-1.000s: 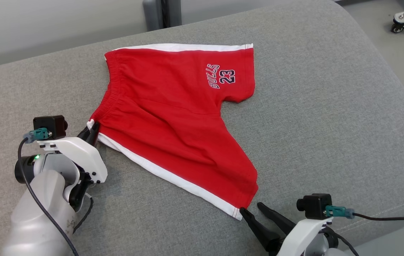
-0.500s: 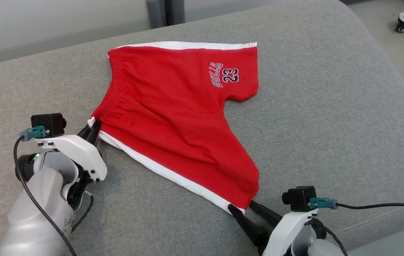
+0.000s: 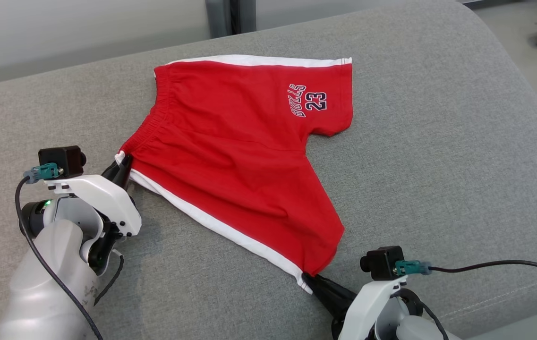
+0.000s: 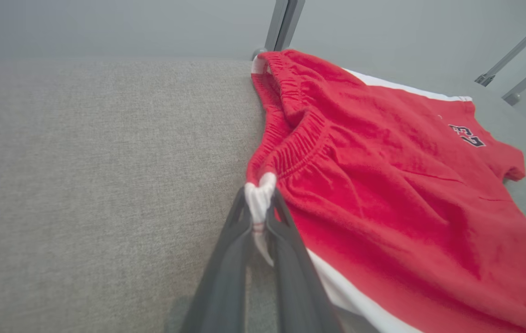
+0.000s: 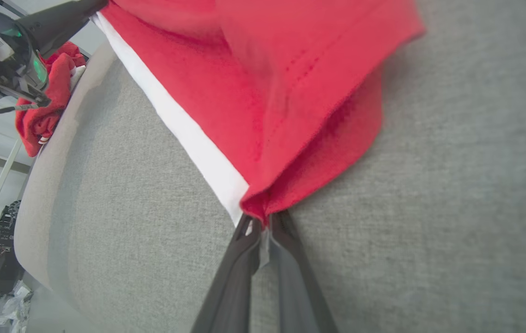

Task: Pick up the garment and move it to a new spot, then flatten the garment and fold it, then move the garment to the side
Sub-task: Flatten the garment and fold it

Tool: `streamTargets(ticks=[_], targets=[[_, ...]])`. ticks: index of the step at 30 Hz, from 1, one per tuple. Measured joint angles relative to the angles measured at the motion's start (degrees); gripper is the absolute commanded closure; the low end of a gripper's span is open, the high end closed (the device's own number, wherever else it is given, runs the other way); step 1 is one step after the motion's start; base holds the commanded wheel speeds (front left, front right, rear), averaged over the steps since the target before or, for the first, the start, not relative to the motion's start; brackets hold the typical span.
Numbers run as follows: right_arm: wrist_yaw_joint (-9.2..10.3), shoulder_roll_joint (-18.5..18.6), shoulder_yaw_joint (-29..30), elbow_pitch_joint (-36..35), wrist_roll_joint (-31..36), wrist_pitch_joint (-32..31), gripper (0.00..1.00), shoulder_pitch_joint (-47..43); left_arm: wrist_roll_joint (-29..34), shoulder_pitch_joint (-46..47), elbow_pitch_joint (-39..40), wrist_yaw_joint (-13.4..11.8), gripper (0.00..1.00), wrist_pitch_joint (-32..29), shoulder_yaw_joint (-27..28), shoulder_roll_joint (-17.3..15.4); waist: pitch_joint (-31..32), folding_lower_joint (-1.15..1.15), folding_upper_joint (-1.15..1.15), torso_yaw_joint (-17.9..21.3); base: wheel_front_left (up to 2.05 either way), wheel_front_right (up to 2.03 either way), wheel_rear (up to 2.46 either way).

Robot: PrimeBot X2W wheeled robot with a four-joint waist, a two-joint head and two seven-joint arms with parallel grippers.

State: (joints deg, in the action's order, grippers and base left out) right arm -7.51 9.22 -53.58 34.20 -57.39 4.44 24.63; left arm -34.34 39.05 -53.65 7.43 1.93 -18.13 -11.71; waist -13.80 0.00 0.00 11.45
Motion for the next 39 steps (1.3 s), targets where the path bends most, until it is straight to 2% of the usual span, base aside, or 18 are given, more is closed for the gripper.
streamTargets(ticks=[7, 12, 15, 16, 18, 25, 29, 34, 39], targets=[[-0.01, 1.26, -1.55, -0.4, -1.85, 2.32, 1.0, 0.18, -1.02, -0.62, -0.04, 0.0, 1.0, 0.44, -0.91, 0.16, 1.52, 0.0, 0.0, -0.46, 0.0, 0.0, 0.0], [0.02, 5.22, -0.05, -2.48, -3.76, 4.77, 1.0, 1.35, -4.39, -2.92, 3.09, 0.0, 1.0, -0.35, -1.78, 0.89, 3.64, 0.0, 0.0, -1.05, 0.0, 0.0, 0.0], [0.02, 7.81, 1.45, -4.65, -4.68, 5.76, 1.0, 2.63, -7.19, -4.36, 7.73, 0.0, 1.0, -2.2, -3.43, 1.05, 5.09, 0.0, 0.0, -1.75, 0.0, 0.0, 0.0], [0.02, 9.89, 2.33, -5.9, -4.7, 6.16, 1.0, 3.63, -9.44, -5.45, 11.59, 0.0, 1.0, -3.98, -4.54, 0.82, 6.09, 0.0, 0.0, -2.37, 0.0, 0.0, 0.0], [0.02, 11.69, 3.41, -7.19, -5.24, 6.16, 1.0, 4.72, -12.16, -6.26, 15.88, 0.0, 1.0, -5.72, -5.1, 0.36, 7.14, 0.0, 0.0, -3.06, 0.0, 0.0, 0.0], [0.01, 16.12, 7.86, -13.62, -9.94, 4.08, 1.0, 8.98, -21.17, -8.28, 28.33, -0.65, 1.0, -12.96, -2.37, 0.24, 10.73, 0.0, 0.0, -5.41, 0.0, 0.0, 0.0], [0.02, 19.35, 11.0, -14.54, -10.14, 3.44, 1.0, 12.75, -25.27, -8.98, 36.27, -4.35, 1.0, -17.77, -0.44, 0.16, 12.45, 0.0, 0.0, -6.49, 0.0, 0.0, 0.0], [0.02, 19.98, 15.96, -15.56, -10.24, 3.64, 1.0, 17.29, -29.61, -8.81, 46.42, -11.01, 1.0, -22.39, 2.37, 0.78, 12.77, 0.0, 0.0, -7.78, 0.0, 0.0, 0.0], [0.02, 20.41, 20.14, -15.73, -8.69, 1.24, 1.0, 22.89, -31.06, -4.93, 53.59, -16.9, 1.0, -26.79, 3.5, 0.83, 10.5, 0.0, 0.0, -8.41, 0.0, 0.0, 0.0]])
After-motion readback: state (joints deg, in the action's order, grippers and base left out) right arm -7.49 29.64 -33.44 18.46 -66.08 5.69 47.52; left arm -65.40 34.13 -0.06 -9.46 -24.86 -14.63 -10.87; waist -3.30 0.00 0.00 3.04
